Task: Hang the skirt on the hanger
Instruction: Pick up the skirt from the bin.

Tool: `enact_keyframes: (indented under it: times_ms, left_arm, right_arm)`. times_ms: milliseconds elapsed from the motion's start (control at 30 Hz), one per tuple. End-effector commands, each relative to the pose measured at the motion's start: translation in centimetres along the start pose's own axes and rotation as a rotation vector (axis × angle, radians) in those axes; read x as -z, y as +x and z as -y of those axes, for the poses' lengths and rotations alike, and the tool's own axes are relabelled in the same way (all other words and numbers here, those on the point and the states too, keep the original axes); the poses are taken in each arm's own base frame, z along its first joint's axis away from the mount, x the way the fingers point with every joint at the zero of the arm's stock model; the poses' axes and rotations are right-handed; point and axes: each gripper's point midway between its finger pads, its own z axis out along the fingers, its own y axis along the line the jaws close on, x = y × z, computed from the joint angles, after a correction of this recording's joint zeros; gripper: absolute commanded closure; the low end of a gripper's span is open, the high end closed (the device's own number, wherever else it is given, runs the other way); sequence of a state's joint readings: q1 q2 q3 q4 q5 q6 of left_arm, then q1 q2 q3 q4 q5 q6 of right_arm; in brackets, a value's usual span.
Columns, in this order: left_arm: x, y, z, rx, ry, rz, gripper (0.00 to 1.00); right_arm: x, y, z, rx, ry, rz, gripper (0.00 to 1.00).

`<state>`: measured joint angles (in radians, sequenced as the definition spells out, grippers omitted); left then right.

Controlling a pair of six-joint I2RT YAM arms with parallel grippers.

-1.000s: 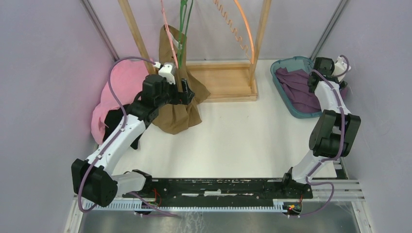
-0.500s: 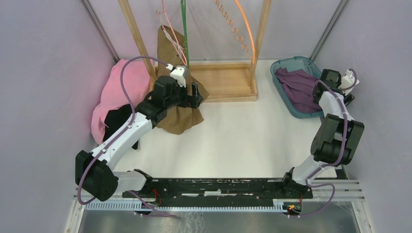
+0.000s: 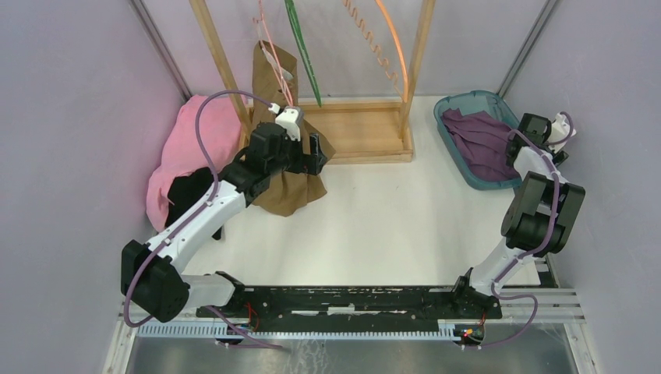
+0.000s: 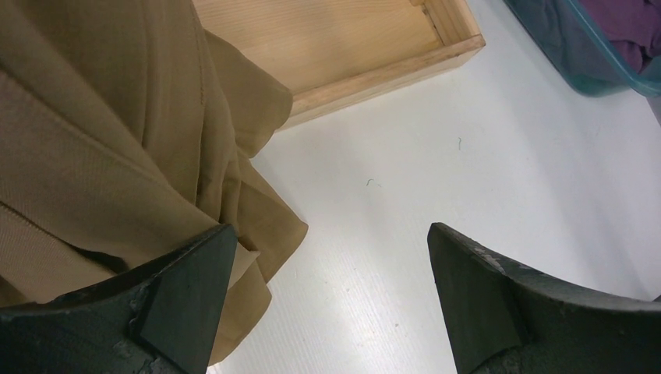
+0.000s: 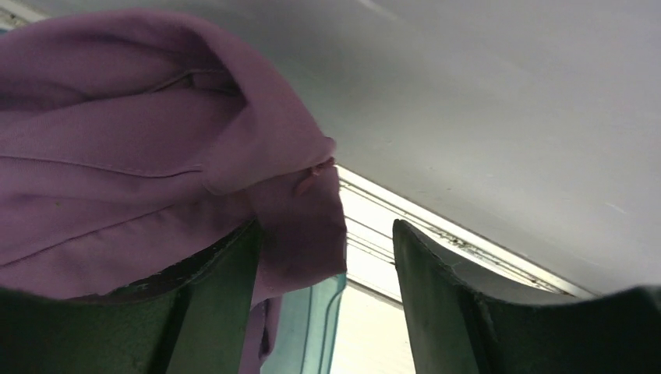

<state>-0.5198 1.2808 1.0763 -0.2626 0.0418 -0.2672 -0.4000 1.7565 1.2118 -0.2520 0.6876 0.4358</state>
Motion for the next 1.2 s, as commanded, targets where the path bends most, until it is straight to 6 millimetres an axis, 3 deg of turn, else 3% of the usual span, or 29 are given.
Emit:
enact_keyframes:
  times_ms: [0,167,367,533,600,700,833,1033,1167]
  left_arm:
    - [0.5,-2.2,0.4,-0.044,-0.002,0.052,0.01]
    - [0.6,-2.0,0.6,-0.052,-0.006,0.047,0.01]
    - [0.9,-2.1,0.6,-0.058,-0.019,0.049,0.01]
    - [0.9,-1.9,0.7,-0.061,-0.021,0.042,0.01]
    - [0.8,-1.8,0.6,-0.062,-0.028,0.04,0.01]
    - [0.8,-1.7,0.5,-0.063,-0.036,0.032,0.01]
    - [1.1,-1.8,0.6,-0.063,-0.044,0.029,0.01]
    - [1.8,-2.0,1.3,-0.064,-0.055,0.035,0.01]
    - [2.6,-1.8,1.7,-0.069,-0.069,0.033,0.01]
  right_arm:
    - [0.3,-2.3,-2.8,-0.054,-0.133,0.04,0.33]
    - [0.6,-2.5,-4.2,-0.075,-0.199,0.05,0.35]
    - [0.9,-2.4,-5.6,-0.069,-0.251,0.045,0.75]
    - [2.9,-3.5,-6.9,-0.033,-0.298,0.08,0.97]
    - [4.4,-4.3,-7.6,-0.03,-0.325,0.108,0.99]
    - [8.2,-6.3,-9.1,-0.038,-0.409,0.163,0.99]
    - [14.8,-9.7,-10.0,-0.061,-0.557,0.247,0.99]
    - [23.8,-14.1,-8.2,-0.121,-0.76,0.332,0.99]
    - [30.2,-16.4,-5.5,-0.138,-0.893,0.409,0.99]
